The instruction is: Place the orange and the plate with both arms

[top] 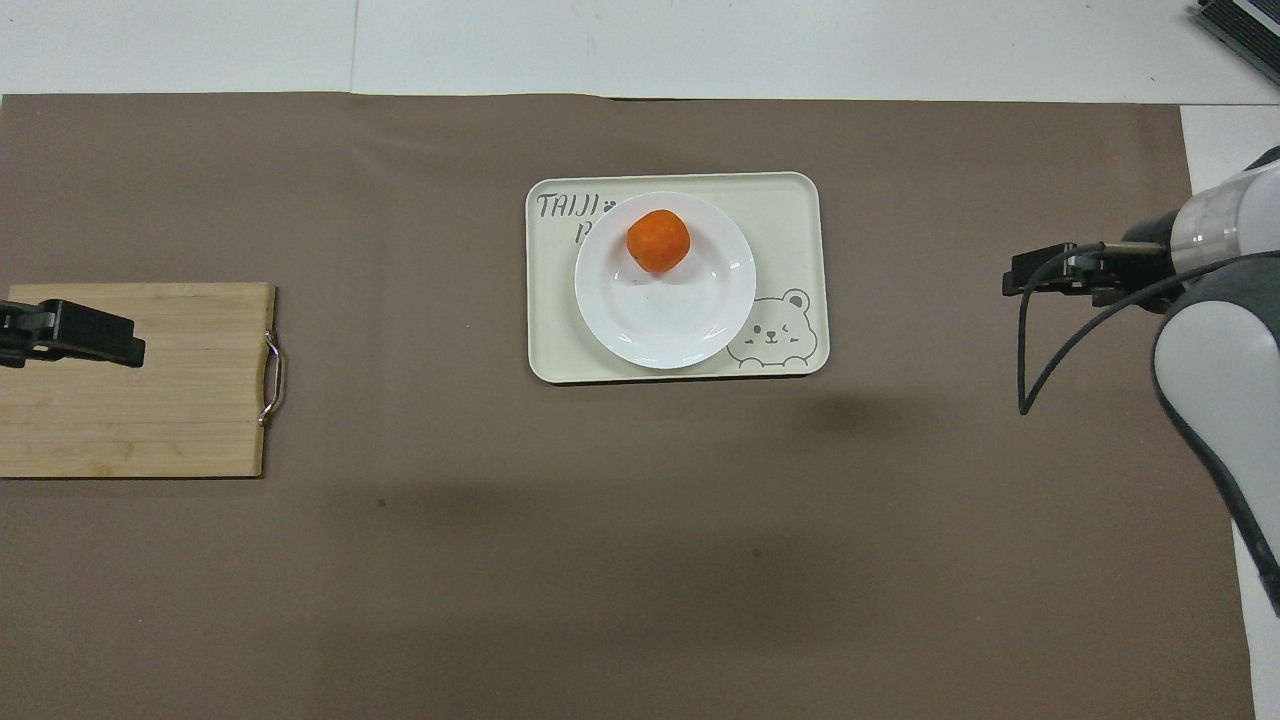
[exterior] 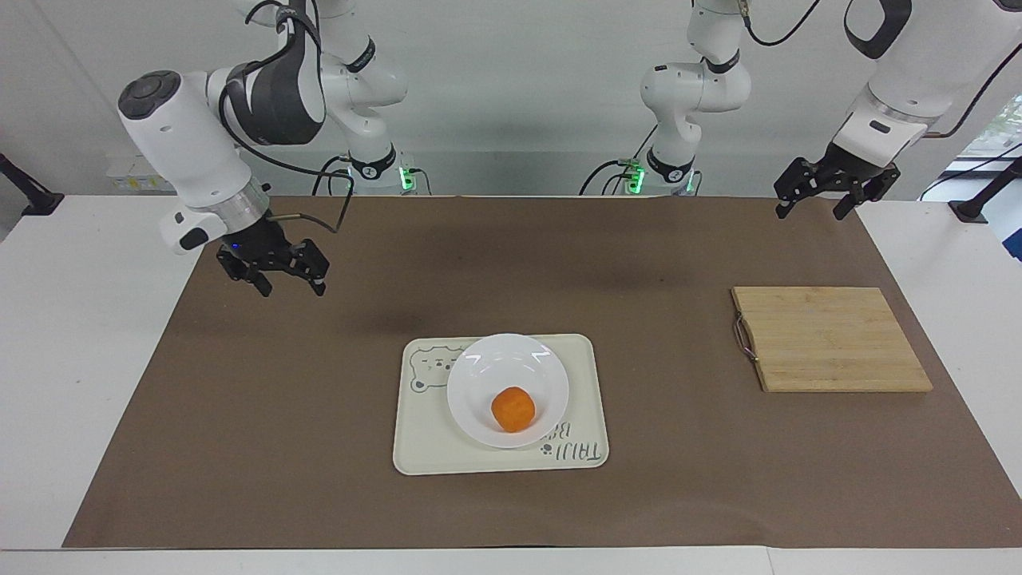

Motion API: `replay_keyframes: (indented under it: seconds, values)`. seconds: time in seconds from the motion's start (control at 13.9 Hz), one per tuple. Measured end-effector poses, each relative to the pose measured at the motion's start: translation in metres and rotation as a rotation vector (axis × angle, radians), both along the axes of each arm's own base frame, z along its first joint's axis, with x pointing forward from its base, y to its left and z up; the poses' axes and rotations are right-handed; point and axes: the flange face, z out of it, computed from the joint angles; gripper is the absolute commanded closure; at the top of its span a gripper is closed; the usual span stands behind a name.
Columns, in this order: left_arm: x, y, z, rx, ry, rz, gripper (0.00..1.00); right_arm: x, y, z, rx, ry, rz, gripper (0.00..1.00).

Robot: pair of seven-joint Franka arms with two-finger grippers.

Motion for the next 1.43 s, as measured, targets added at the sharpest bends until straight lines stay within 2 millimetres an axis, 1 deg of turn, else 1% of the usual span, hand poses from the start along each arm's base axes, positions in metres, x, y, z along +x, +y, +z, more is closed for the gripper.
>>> replay_keyframes:
  seconds: [0.22, 0.5, 0.65, 0.79, 0.86, 1.0, 1.29, 1.43]
  values:
    - [0.0, 0.0, 0.0, 0.0, 0.0, 0.0, 0.0, -0.016, -0.002, 0.03, -0.034, -0.003, 0.01, 0.0]
    - [0.0, 0.0, 0.0, 0.0, 0.0, 0.0, 0.0, -0.036, -0.002, 0.088, -0.053, 0.013, -0.002, 0.0]
    - [0.0, 0.0, 0.0, 0.0, 0.0, 0.0, 0.0, -0.045, -0.004, 0.113, -0.075, 0.028, -0.001, 0.0]
    - [0.0, 0.0, 0.0, 0.0, 0.0, 0.0, 0.0, -0.054, -0.006, 0.133, -0.094, 0.035, -0.022, 0.0]
    - [0.0, 0.0, 0.0, 0.0, 0.0, 0.0, 0.0, -0.059, -0.004, 0.14, -0.093, 0.036, -0.034, 0.0]
    - [0.0, 0.0, 0.0, 0.0, 0.0, 0.0, 0.0, -0.069, 0.0, 0.146, -0.092, 0.039, -0.036, 0.0]
    - [0.0, 0.0, 0.0, 0.0, 0.0, 0.0, 0.0, -0.075, 0.004, 0.127, -0.092, 0.075, -0.022, 0.0]
    - [0.0, 0.0, 0.0, 0.0, 0.0, 0.0, 0.0, -0.077, 0.005, 0.124, -0.098, 0.076, -0.015, 0.0]
